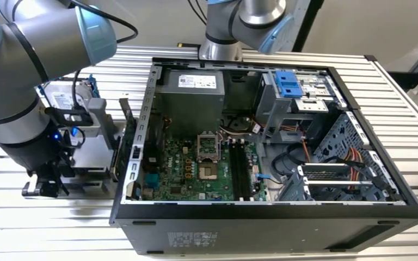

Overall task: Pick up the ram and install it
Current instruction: 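Pick up the ram and move it above insertion slot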

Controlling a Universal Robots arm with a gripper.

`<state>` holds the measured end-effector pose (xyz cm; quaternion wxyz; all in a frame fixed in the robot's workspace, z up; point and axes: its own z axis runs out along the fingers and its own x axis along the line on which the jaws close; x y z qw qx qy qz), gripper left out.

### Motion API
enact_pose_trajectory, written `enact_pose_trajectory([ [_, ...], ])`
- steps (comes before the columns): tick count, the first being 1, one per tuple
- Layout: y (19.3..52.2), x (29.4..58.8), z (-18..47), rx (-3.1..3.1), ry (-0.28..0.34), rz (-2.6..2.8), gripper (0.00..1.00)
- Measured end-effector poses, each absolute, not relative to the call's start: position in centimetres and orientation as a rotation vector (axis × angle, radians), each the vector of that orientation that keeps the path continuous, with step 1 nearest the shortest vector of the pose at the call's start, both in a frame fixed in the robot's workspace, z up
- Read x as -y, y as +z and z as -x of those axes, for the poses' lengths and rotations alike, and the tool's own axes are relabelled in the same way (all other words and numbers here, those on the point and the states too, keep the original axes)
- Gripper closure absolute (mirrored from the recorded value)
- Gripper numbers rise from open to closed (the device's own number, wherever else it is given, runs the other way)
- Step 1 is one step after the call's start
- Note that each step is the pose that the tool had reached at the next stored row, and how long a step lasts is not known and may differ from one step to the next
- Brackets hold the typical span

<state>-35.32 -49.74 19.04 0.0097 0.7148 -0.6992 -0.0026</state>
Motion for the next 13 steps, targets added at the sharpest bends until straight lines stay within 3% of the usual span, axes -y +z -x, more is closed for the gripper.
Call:
enact_pose_trajectory([
  [9,19.03,49.74,35.32,2.184,-0.008,-2.231,0.0],
  [10,19.03,49.74,35.32,2.184,-0.008,-2.231,1.0],
  [13,19.03,49.74,35.32,2.184,-0.008,-2.231,1.0],
])
